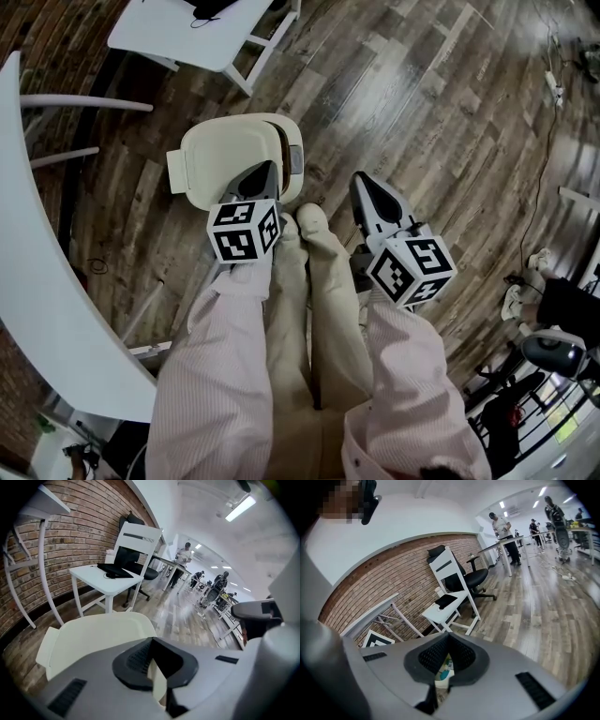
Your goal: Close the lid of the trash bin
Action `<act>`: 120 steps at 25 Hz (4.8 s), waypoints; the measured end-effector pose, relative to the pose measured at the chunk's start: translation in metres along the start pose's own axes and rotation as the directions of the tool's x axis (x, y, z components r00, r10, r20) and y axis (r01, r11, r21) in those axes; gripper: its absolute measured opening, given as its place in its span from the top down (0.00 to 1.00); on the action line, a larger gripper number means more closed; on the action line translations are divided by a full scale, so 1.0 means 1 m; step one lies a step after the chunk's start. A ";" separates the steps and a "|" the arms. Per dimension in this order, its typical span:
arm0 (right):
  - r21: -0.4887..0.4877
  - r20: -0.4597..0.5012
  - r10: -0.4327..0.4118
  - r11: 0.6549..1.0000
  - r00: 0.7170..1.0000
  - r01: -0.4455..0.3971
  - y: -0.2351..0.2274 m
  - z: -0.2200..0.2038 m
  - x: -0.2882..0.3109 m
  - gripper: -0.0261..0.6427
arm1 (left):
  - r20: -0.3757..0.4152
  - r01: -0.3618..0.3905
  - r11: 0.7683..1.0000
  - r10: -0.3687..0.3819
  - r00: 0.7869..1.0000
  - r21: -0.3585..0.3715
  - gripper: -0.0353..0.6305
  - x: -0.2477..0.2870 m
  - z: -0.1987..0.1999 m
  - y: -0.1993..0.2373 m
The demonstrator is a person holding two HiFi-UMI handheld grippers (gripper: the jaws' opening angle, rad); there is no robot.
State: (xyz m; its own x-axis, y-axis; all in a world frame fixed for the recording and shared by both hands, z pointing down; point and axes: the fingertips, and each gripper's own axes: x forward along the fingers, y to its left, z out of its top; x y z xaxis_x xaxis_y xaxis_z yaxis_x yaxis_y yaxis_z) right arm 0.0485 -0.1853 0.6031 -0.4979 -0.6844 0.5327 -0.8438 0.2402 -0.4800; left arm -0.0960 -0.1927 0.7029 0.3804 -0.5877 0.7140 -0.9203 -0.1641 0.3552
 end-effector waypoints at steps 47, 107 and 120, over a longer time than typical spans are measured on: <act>0.042 0.025 -0.040 0.998 0.999 0.039 -0.036 -0.011 0.025 0.96 | -0.215 0.010 0.999 0.001 0.977 0.052 0.96 0.064 -0.054 0.005; -0.405 0.135 0.376 0.865 0.917 -0.296 0.158 0.228 -0.143 0.96 | 0.631 -0.161 0.971 0.016 0.776 0.174 0.96 -0.355 0.243 -0.132; -0.468 0.206 0.440 0.828 0.874 -0.307 0.185 0.272 -0.157 0.96 | 0.712 -0.257 0.956 0.081 0.697 0.143 0.96 -0.410 0.261 -0.128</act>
State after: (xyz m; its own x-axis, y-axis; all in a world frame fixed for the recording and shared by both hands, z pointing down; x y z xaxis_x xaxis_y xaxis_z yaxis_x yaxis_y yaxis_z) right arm 0.0252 -0.2207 0.2410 -0.7652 -0.6342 0.1104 -0.6401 0.7315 -0.2347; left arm -0.1581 -0.1379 0.2072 0.1251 -0.9874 0.0967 -0.9905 -0.1187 0.0700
